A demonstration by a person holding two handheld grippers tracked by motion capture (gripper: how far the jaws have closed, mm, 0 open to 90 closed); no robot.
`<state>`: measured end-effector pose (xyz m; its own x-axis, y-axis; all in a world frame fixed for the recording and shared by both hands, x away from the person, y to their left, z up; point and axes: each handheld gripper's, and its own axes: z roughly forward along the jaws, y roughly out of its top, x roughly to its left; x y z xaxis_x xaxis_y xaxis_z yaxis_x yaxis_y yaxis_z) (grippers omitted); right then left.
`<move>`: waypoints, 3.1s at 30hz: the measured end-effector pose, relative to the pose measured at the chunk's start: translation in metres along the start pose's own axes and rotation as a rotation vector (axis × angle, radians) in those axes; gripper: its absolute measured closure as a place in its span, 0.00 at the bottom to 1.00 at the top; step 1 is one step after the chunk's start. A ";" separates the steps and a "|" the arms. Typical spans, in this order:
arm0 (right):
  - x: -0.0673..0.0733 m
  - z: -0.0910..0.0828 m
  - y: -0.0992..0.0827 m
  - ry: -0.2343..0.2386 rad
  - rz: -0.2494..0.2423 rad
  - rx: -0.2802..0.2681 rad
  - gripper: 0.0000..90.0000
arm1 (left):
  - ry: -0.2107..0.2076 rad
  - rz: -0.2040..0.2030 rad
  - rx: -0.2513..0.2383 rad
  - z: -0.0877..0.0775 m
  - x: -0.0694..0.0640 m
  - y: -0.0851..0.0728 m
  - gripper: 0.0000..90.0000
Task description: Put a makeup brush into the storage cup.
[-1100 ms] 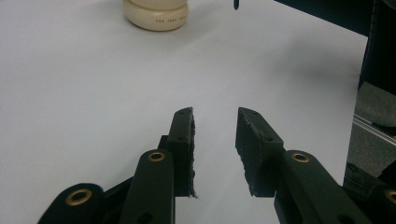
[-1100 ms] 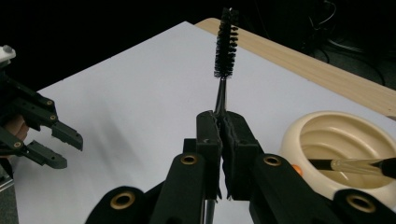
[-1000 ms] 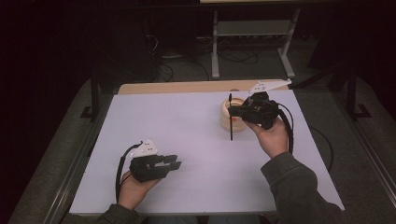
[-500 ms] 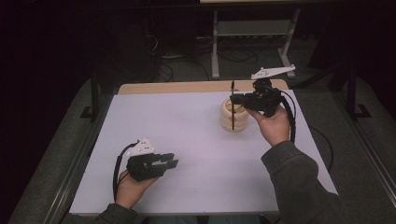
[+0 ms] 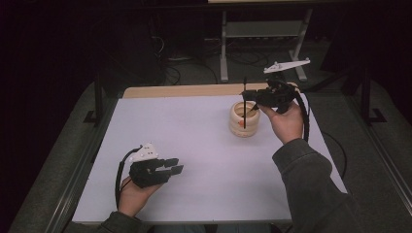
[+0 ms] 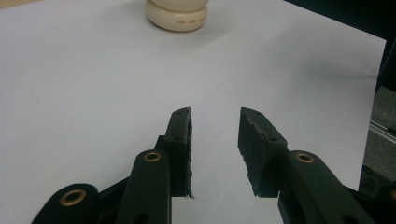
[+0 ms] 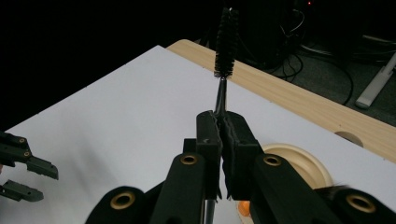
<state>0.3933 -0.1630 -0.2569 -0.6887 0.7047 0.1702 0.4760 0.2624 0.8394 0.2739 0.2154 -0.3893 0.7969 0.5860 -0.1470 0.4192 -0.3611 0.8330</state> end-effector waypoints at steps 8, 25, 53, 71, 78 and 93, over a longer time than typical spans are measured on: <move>-0.005 0.003 0.011 -0.020 0.017 -0.006 0.94 | 0.007 -0.015 0.002 -0.002 0.002 0.000 0.69; -0.024 0.007 0.025 -0.059 0.064 -0.007 0.94 | 0.004 -0.013 -0.001 -0.003 0.003 0.000 0.69; -0.040 0.027 0.035 -0.133 0.098 -0.006 0.94 | 0.009 -0.014 -0.014 -0.007 0.004 0.001 0.69; -0.045 0.045 0.027 -0.166 0.116 0.007 0.94 | 0.015 -0.019 -0.016 -0.008 0.005 0.000 0.67; -0.047 0.053 0.023 -0.171 0.117 0.013 0.94 | 0.013 -0.028 -0.023 -0.008 0.005 0.000 0.67; -0.053 0.075 0.018 -0.193 0.123 0.019 0.94 | 0.015 -0.024 -0.020 -0.009 0.006 0.000 0.67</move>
<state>0.4791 -0.1462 -0.2891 -0.5084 0.8448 0.1669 0.5613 0.1781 0.8082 0.2748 0.2256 -0.3858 0.7803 0.6048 -0.1592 0.4290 -0.3324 0.8399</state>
